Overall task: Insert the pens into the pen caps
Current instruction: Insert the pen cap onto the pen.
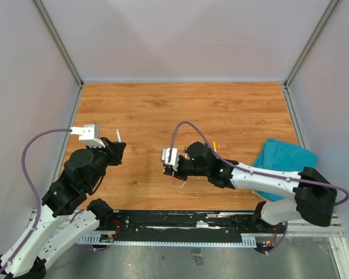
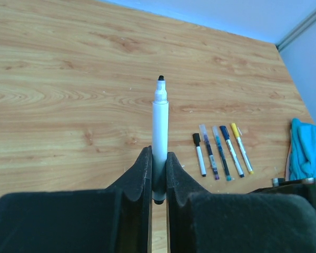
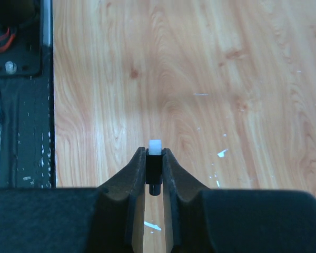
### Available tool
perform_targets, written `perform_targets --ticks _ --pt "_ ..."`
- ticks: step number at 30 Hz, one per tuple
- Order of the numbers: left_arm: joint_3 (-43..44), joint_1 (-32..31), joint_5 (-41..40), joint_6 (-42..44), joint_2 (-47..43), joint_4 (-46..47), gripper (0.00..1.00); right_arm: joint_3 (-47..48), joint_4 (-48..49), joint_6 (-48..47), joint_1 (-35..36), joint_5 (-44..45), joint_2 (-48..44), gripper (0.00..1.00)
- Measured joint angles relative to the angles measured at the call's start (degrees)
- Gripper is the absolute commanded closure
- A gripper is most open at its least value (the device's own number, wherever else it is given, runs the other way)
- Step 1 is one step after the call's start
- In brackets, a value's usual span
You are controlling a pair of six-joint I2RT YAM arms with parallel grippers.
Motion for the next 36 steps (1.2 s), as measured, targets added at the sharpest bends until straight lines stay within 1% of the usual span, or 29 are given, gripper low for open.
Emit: perform_targets --ticks 4,6,10,12,16,20,22,25,26,28,32,36 --pt "-0.31 0.00 2.99 0.46 2.91 2.10 1.00 -3.52 2.56 6.10 0.02 5.51 -8.02 0.99" --pt "-1.05 0.00 4.83 0.46 4.52 3.85 1.00 -5.20 3.43 8.90 0.02 9.62 -11.93 0.99" --pt "-4.31 -0.13 8.70 0.09 8.15 8.44 0.99 -6.58 2.75 13.97 -0.11 17.90 -18.32 1.00" --pt "-6.36 -1.29 9.57 -0.44 9.77 10.78 0.99 -6.71 2.08 16.02 -0.50 21.33 -20.83 0.99" --pt "-10.19 -8.50 9.11 -1.46 12.70 15.69 1.00 -8.17 1.49 20.44 -2.29 25.05 -25.55 1.00" --pt "-10.69 -15.47 7.89 -2.60 18.14 20.72 0.99 -11.74 2.69 28.06 -5.79 27.06 -30.40 0.99" --pt "-11.13 -17.64 7.63 -2.95 20.11 23.54 0.99 -14.08 4.26 32.28 -7.23 28.11 -32.74 0.99" --pt "-12.76 -20.94 7.50 -3.50 21.99 28.74 1.00 -17.79 7.06 39.01 -8.37 30.71 -36.04 0.94" --pt "-13.25 -22.08 7.50 -3.61 22.60 30.38 0.99 -19.10 8.20 41.51 -8.55 31.50 -37.11 0.94" --pt "-13.62 -23.76 7.48 -3.74 23.71 32.85 0.99 -20.90 9.60 44.81 -8.63 32.85 -38.75 0.99" --pt "-13.64 -27.54 7.28 -3.76 26.29 37.70 1.00 -22.45 12.04 50.03 -8.63 34.64 -40.68 0.99" --pt "-13.64 -30.64 7.21 -3.45 27.71 40.92 1.00 -23.26 15.41 53.35 -8.63 35.63 -42.12 0.99"
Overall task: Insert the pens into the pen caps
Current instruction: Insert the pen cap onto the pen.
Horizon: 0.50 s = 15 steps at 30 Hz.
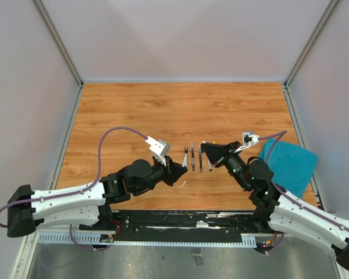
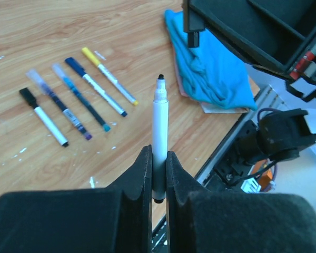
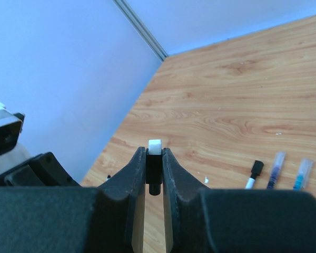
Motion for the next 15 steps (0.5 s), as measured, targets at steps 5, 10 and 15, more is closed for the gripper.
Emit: perform_targets --ticks 5,10,15 --pt "-0.15 -2.86 0.26 1.29 0.20 4.31 1.00 -0.81 3.82 2.58 0.00 0.81 -1.27 0.99" --pt "-0.42 -4.52 2.40 3.28 0.50 9.11 1.00 -0.81 7.50 3.91 0.00 0.81 -1.44 0.99" --pt "-0.83 -5.14 5.14 4.92 1.57 11.74 1.00 -0.79 11.45 5.20 0.00 0.44 -0.74 0.99"
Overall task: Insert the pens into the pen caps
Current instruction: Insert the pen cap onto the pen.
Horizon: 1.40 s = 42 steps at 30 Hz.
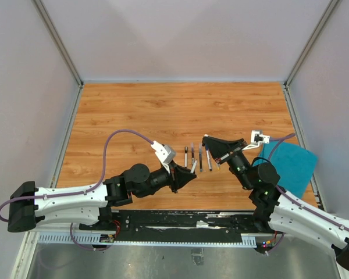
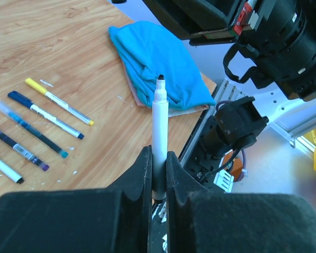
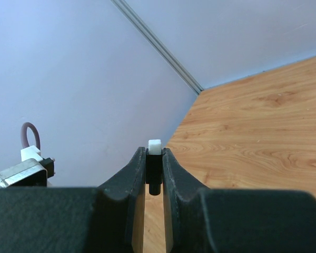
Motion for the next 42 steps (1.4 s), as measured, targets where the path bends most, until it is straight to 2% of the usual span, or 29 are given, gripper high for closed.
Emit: perform_targets --ticks 15,27,42 --pt "0.00 -0.24 0.50 1.01 0.68 0.81 0.99 -0.17 4.22 5.40 0.00 -5.92 0.87 0.99" --pt "0.00 -0.24 -0.37 1.01 0.66 0.81 1.00 -5.55 9.64 10.56 0.00 -10.21 1.55 0.99" --pt "0.00 -0.24 -1.25 0.07 0.66 1.81 0.99 -8.46 19.34 13.44 0.00 -11.13 3.65 0.99"
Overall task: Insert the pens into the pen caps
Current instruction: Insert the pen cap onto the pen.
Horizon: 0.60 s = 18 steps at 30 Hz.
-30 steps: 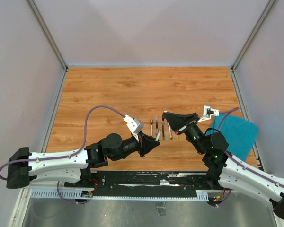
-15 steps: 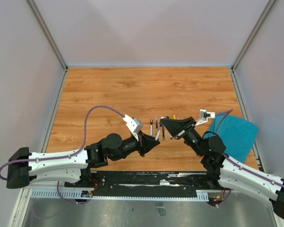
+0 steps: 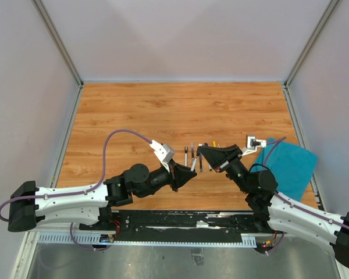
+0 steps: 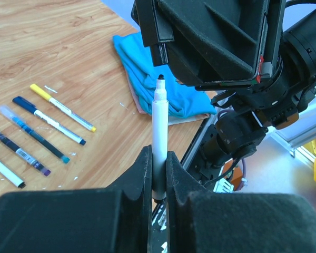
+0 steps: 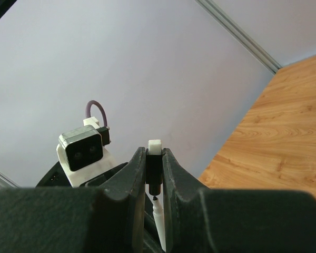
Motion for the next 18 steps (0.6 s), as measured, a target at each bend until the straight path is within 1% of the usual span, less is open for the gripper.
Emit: perform_targets --ticks 8,18 --pt "0.00 0.00 -0.72 -0.70 -0.02 0.26 1.00 -0.07 3.98 0.98 0.00 -0.50 2.34 0.99" --pt "0.00 0.00 -1.25 -1.05 -0.55 0.26 0.99 -1.01 4.79 1.11 0.00 -1.11 2.01 0.99"
